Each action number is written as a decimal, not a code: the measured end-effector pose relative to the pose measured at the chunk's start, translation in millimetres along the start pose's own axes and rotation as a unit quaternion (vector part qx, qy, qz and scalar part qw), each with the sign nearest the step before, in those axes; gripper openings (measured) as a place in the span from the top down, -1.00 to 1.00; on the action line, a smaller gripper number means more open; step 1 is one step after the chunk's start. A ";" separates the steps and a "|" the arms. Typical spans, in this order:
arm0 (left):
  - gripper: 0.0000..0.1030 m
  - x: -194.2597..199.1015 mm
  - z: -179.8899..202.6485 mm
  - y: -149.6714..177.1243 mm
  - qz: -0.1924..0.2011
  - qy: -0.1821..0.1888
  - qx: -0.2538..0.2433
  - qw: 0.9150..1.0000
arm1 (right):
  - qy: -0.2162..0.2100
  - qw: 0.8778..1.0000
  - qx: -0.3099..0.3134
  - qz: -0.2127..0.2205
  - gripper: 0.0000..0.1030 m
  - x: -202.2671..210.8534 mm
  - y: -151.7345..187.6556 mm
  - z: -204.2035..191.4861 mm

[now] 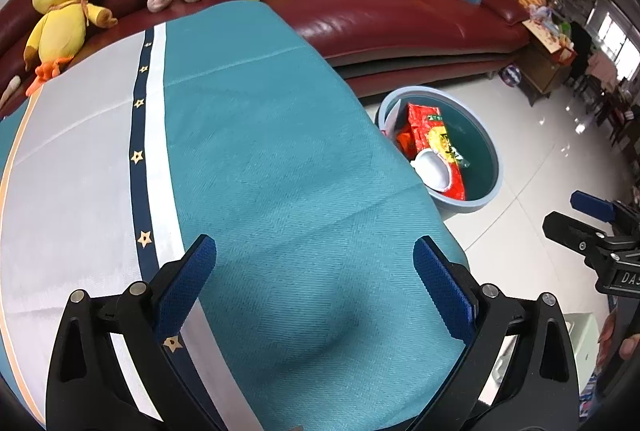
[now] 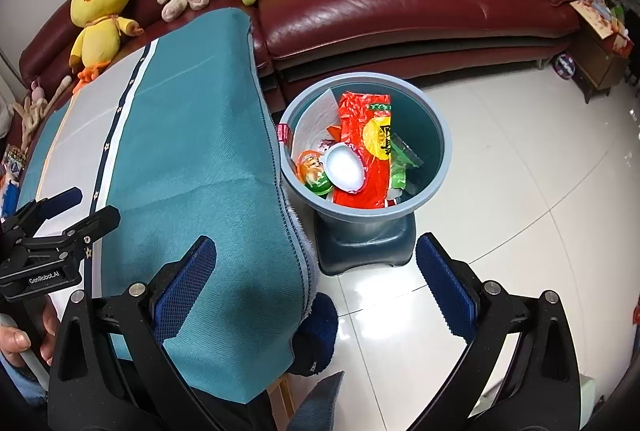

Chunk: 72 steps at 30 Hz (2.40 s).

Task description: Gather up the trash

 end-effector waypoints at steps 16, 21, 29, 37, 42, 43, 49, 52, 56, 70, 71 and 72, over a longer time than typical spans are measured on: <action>-0.92 -3.3 -4.3 1.8 0.012 -0.029 -0.003 1.000 | -0.003 1.000 0.001 -0.015 -0.86 -12.8 0.4 -4.4; -0.92 -2.0 -6.1 -0.2 0.016 -0.029 0.001 0.999 | -0.002 1.000 0.000 -0.018 -0.86 -15.4 0.8 -4.4; -0.92 -2.8 -7.8 -1.1 0.017 -0.035 0.001 0.999 | -0.002 1.000 -0.001 -0.023 -0.86 -20.6 -3.9 -3.4; -0.92 -10.2 -15.0 -0.2 0.013 -0.042 0.006 0.999 | 0.000 1.000 0.002 -0.026 -0.86 -24.5 -4.0 -4.0; -0.92 -13.1 -17.6 1.3 0.013 -0.048 0.004 0.999 | 0.001 1.000 0.001 -0.031 -0.86 -30.3 -4.5 -3.8; -0.92 -13.8 -17.5 1.0 0.013 -0.049 0.003 0.999 | 0.000 0.999 0.001 -0.032 -0.86 -31.4 -4.2 -4.0; -0.92 -18.9 -20.3 1.8 0.011 -0.057 0.000 0.998 | 0.001 0.999 0.001 -0.038 -0.86 -38.3 -3.7 -4.5; -0.92 -21.3 -22.7 2.4 0.009 -0.060 -0.001 0.998 | 0.000 0.999 0.000 -0.043 -0.86 -44.0 -3.5 -4.4; -0.92 -25.1 -28.0 2.9 0.005 -0.064 0.000 0.998 | -0.001 0.999 0.000 -0.049 -0.86 -50.7 -3.1 -5.9; -0.92 -36.4 -36.9 2.2 0.000 -0.076 -0.001 0.997 | 0.001 0.998 -0.005 -0.066 -0.86 -68.4 -5.7 -9.5; -0.92 -37.3 -36.7 2.1 -0.001 -0.076 -0.002 0.997 | 0.002 0.998 -0.005 -0.066 -0.86 -69.2 -6.6 -9.5; -0.92 -38.0 -36.3 2.0 -0.001 -0.077 -0.002 0.997 | 0.002 0.998 -0.005 -0.067 -0.86 -70.1 -7.2 -9.4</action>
Point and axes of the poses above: each gripper's, at about its wrist camera, not at the fingertips, and x roughly against the way its jaws point, z to its right, y to its underside, the point moved 2 cm from there along -x, roughly the way its jaws point, and after that the axes turned 13 degrees about y, right-handed, at the moved point
